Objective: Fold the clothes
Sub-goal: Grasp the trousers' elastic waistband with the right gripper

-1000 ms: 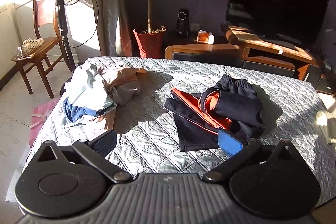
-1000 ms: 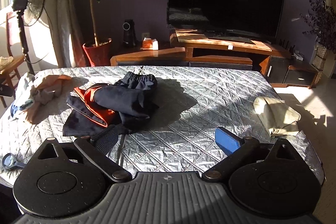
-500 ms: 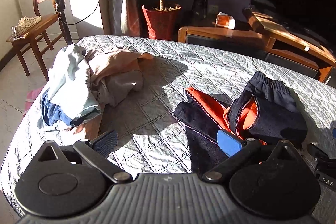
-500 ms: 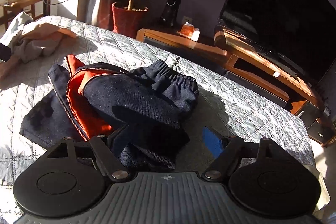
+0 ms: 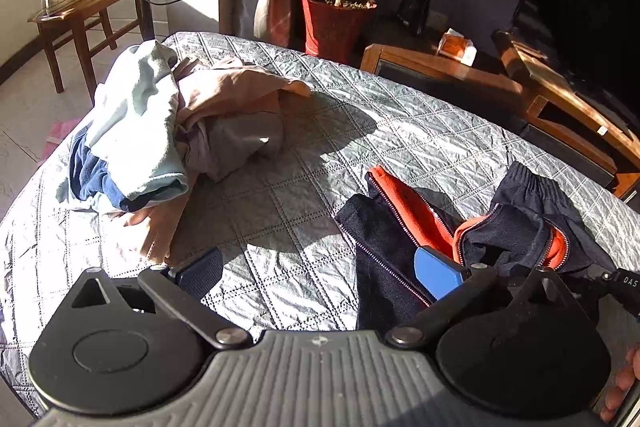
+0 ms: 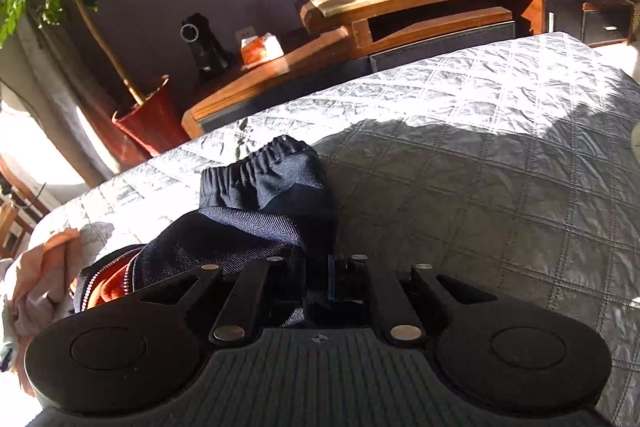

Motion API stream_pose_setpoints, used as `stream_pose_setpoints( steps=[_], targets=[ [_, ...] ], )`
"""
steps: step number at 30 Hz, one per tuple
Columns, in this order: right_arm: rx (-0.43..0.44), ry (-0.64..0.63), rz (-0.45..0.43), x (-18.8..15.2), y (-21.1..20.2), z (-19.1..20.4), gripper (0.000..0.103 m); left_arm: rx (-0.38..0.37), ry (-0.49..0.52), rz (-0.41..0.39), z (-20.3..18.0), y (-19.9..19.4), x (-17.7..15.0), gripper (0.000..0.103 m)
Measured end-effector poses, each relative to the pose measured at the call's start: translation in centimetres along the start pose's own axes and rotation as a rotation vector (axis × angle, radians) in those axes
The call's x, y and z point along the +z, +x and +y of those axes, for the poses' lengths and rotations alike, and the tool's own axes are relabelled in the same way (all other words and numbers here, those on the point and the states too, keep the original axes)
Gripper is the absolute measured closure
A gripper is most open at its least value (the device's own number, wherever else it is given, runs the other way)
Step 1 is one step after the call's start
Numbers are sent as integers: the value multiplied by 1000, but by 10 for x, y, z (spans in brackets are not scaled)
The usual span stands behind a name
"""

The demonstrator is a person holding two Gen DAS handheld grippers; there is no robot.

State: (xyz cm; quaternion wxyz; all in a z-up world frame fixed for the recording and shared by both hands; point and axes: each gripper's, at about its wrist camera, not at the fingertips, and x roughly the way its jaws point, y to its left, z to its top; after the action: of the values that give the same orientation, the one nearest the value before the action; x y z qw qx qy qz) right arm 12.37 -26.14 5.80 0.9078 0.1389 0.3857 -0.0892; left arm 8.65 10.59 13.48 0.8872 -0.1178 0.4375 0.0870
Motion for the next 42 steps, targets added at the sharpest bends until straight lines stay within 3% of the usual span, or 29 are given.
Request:
stream_pose_setpoints(
  steps=[2, 3, 6, 7, 9, 10, 11, 12, 14, 15, 17, 18, 19, 21, 23, 25, 27, 28, 29, 31, 32, 33, 34, 36, 37, 38, 39, 41, 42],
  targets=[
    [-116, 42, -87, 4, -17, -19, 90, -1, -6, 4, 0, 0, 0, 1],
    [-202, 14, -87, -1, -18, -25, 87, -1, -6, 3, -1, 0, 0, 1],
    [-398, -7, -90, -14, -24, -47, 73, 4, 1, -2, -2, -1, 0, 1],
    [-434, -47, -131, -22, -31, -46, 67, 9, 6, -4, -3, -1, 0, 1],
    [-505, -128, -217, -36, -44, -43, 46, 16, 18, 1, -4, 0, 0, 1],
    [-508, -216, -312, -50, -57, -31, 26, 17, 22, 6, -4, 1, 0, 1],
    [-479, -288, -376, -60, -66, -18, 19, 17, 22, 9, -3, 2, 1, 1],
    [-403, -359, -410, -69, -73, -6, 19, 15, 20, 11, -3, 3, 1, 1],
    [-176, -513, -371, -84, -78, 20, 20, 13, 16, 15, -2, 4, 1, 1],
    [-127, -569, -343, -89, -76, 32, 21, 11, 14, 17, -2, 5, 1, 1],
    [-22, -700, -253, -97, -63, 68, 40, 10, 13, 20, -1, 6, 1, 1],
    [9, -736, -199, -97, -52, 81, 44, 11, 17, 19, -2, 6, 0, 1],
    [23, -766, -135, -97, -38, 94, 45, 13, 21, 21, -2, 7, 0, 1],
    [10, -807, -112, -100, -20, 110, 54, 17, 22, 31, -1, 10, -1, 1],
    [-40, -812, -87, -102, -8, 120, 53, 19, 20, 40, 1, 12, -1, 1],
    [-48, -772, -3, -98, 7, 117, 50, 16, 15, 40, 4, 13, 0, 1],
    [-56, -770, -32, -104, 4, 112, 46, 16, 14, 41, 6, 13, 1, 1],
    [-44, -759, -26, -105, 5, 110, 76, 16, 12, 42, 6, 14, 1, 1],
    [-51, -742, -33, -101, 6, 108, 96, 15, 10, 43, 7, 14, 2, 1],
    [-66, -707, -49, -92, 8, 106, 97, 10, 5, 42, 7, 13, 2, 1],
    [-91, -650, -100, -76, 6, 104, 93, 8, 7, 40, 7, 12, 1, 1],
    [-115, -592, -150, -59, 3, 101, 88, 8, 11, 39, 6, 12, 1, 1],
    [-136, -531, -199, -43, 0, 99, 75, 9, 17, 41, 4, 13, 0, 1],
    [-79, -381, -269, -11, -17, 84, 71, 9, 27, 45, 2, 14, 0, 1],
    [-119, -378, -304, 0, -24, 80, 50, 10, 30, 46, 2, 14, 0, 1],
    [-148, -422, -290, 2, -23, 73, 22, 10, 27, 47, 3, 14, 0, 1],
    [-177, -466, -275, 5, -22, 67, 16, 9, 23, 47, 3, 15, 1, 1],
    [-234, -552, -244, 9, -20, 55, 30, 3, 12, 48, 5, 15, 1, 1],
    [-240, -555, -186, 8, -16, 45, 32, 1, 11, 48, 4, 14, 1, 1]
  ],
)
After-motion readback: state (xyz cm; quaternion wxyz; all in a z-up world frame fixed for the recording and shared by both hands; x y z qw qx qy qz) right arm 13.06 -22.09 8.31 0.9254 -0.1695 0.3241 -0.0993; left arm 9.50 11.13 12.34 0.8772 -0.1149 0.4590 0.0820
